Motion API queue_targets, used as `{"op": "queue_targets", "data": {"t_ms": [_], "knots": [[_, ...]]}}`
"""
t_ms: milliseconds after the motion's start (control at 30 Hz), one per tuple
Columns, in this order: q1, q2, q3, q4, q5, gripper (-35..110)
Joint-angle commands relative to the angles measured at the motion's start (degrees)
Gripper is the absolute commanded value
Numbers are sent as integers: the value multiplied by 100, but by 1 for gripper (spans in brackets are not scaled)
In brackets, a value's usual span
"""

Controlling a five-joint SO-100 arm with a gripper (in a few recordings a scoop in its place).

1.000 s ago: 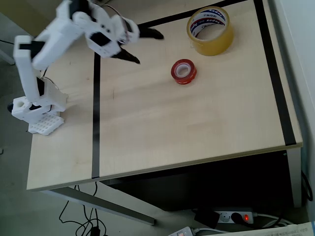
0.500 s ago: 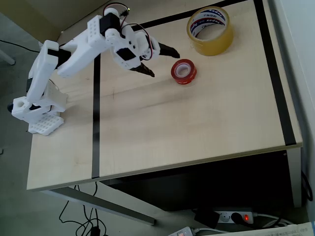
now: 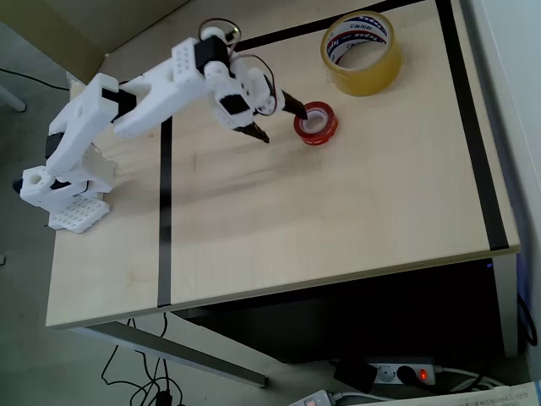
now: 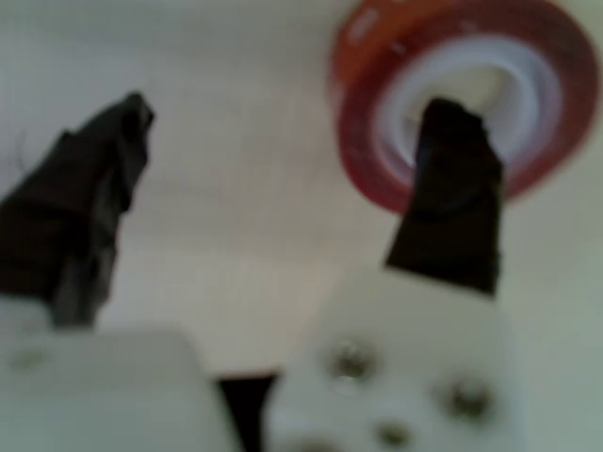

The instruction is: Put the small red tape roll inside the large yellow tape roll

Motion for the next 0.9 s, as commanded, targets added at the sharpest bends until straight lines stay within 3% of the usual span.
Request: {"op": "queue_targets", "data": {"t_ms": [0,233,400,567,867], "knots": [[-123,149,-387,149,9,27],[-123,-114,-396,149,0,26],[-123,-35,-167,158,0,0],[-62,448,79,158,0,0],[123,2004,-1072,158,-105,0]]}}
